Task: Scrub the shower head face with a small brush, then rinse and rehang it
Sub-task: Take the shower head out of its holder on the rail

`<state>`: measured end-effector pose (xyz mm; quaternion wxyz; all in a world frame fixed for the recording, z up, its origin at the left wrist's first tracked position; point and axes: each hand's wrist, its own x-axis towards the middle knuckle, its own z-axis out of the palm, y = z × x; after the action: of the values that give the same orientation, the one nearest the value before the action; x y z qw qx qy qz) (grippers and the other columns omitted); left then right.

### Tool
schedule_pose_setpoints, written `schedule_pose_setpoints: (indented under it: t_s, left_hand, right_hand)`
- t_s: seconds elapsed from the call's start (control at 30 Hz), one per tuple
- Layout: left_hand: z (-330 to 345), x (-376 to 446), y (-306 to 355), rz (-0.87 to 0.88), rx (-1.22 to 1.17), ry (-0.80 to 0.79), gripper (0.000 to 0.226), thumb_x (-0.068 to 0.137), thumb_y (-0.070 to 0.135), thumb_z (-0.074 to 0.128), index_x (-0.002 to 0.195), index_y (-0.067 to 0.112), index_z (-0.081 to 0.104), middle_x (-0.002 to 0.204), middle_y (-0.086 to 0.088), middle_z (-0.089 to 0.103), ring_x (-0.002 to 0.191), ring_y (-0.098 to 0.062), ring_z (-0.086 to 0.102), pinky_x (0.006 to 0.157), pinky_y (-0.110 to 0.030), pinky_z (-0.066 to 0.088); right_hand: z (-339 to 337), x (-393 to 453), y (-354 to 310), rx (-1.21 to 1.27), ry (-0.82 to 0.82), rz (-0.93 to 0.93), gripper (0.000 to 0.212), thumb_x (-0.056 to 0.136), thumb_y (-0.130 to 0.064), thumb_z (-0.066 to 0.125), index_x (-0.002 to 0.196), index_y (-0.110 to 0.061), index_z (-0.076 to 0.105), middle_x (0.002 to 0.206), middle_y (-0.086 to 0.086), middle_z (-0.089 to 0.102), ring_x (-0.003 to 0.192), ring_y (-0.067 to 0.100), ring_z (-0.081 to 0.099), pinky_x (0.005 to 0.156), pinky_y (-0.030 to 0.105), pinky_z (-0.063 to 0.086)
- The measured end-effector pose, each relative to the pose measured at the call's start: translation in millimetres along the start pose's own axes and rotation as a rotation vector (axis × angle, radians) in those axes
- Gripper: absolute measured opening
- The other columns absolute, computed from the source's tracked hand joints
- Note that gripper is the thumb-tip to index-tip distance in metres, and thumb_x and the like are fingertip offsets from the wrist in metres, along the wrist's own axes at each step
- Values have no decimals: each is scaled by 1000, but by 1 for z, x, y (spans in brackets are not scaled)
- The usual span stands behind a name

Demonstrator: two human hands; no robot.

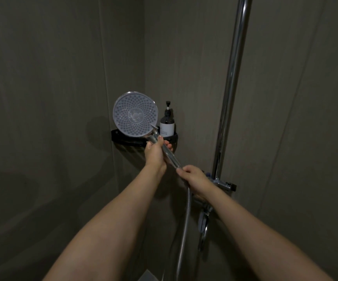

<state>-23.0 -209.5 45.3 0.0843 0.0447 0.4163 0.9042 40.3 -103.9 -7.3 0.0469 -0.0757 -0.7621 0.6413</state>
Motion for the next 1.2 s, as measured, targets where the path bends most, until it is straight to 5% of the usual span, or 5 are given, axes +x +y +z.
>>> schedule_pose_setpoints:
  t_s: [0.27, 0.4, 0.7, 0.83, 1.2]
  left_hand:
    - [-5, 3, 0, 3, 21, -8, 9, 97, 17, 47, 90, 19, 52, 74, -2, 53, 69, -14, 54, 88, -38, 48]
    - [-6, -1, 1, 24, 32, -3, 10, 97, 16, 46, 89, 18, 51, 74, -2, 52, 68, -13, 53, 73, -28, 48]
    - [-8, -1, -5, -10, 24, 9, 8, 97, 18, 47, 103, 15, 50, 75, -1, 53, 69, -13, 54, 69, -28, 47]
    - [-2, 0, -5, -9, 5, 1, 5, 97, 15, 46, 97, 16, 51, 73, -1, 52, 66, -12, 53, 69, -27, 48]
    - [8, 1, -12, -4, 13, -14, 13, 97, 13, 45, 110, 13, 49, 74, -2, 49, 68, -13, 51, 75, -28, 47]
  right_hand:
    - [5, -3, -2, 6, -25, 8, 17, 94, -29, 50, 90, -15, 59, 82, 3, 60, 73, 15, 58, 72, 31, 48]
    - [7, -3, 2, 8, -1, -7, 25, 99, -21, 42, 88, -9, 60, 81, 9, 61, 72, 19, 59, 72, 30, 50]
    - [0, 2, 11, 44, -54, -9, 18, 96, -20, 48, 84, -13, 59, 74, 2, 59, 68, 13, 57, 60, 22, 46]
    - [1, 4, 13, 157, 37, -28, 23, 97, -26, 45, 99, -6, 56, 88, 7, 61, 78, 17, 59, 68, 28, 47]
    - [-3, 6, 20, 67, 34, -35, 20, 85, -33, 60, 88, -14, 63, 92, 10, 64, 91, 28, 60, 93, 49, 46]
